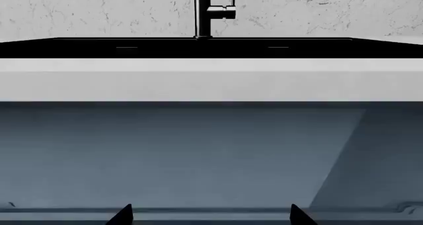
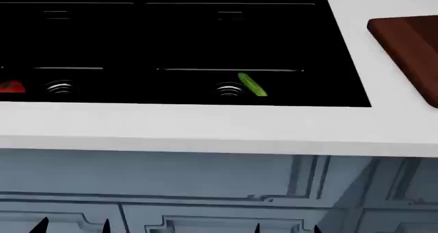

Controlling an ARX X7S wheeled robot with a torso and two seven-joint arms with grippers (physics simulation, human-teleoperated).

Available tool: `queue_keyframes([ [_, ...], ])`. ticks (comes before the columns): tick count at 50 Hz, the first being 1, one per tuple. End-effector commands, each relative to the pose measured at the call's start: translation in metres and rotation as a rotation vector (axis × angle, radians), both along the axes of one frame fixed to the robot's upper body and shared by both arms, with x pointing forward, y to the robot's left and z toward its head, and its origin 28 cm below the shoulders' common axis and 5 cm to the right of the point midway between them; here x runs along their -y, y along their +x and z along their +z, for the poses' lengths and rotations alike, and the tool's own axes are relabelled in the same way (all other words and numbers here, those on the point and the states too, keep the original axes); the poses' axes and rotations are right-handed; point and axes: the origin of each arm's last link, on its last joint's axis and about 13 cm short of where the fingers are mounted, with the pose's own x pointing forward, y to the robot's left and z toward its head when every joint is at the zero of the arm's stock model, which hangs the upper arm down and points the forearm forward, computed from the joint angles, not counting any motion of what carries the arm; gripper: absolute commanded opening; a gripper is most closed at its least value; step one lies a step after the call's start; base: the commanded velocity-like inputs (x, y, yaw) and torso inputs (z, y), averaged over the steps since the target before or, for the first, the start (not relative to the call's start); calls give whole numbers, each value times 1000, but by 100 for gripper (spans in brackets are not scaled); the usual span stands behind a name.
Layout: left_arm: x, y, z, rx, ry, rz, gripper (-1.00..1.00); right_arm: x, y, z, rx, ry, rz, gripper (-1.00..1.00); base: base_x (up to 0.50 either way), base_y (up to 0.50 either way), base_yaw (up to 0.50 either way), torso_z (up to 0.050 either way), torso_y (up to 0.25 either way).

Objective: Pick the vegetables from the sink and place them on the cutting board.

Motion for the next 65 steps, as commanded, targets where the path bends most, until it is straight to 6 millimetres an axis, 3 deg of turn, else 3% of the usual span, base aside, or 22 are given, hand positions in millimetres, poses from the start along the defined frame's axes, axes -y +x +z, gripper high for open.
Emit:
queue_keyframes([
  [1,0,1,-1,0,0,0,100,0,0,-1,0,0,11,100,0,0,0,0,0],
  [12,3,1,5,8,12,5,100,3,-3,3,25,5,-27,100,0,0,0,0,0],
  [13,-1,4,-12,-46,19,7,100,3,-5,4,34,4,-37,100,0,0,0,0,0],
  [15,2,-6,7,-45,30,12,100,2,-7,5,42,6,-31,100,0,0,0,0,0],
  [22,2,-4,5,-40,36,2,100,2,-7,2,67,-23,20,100,0,0,0,0,0],
  [57,1,-4,2,-45,27,-1,100,1,-10,3,78,-1,40,100,0,500,0,0,0],
  [61,4,-3,3,-88,77,-5,100,3,-8,-1,12,36,2,100,0,105,0,0,0],
  [62,3,-4,5,-110,-25,-84,100,3,-6,0,-12,14,-3,100,0,0,0,0,0],
  [65,4,-5,4,-73,52,-65,100,4,-8,4,-26,1,0,100,0,0,0,0,0],
])
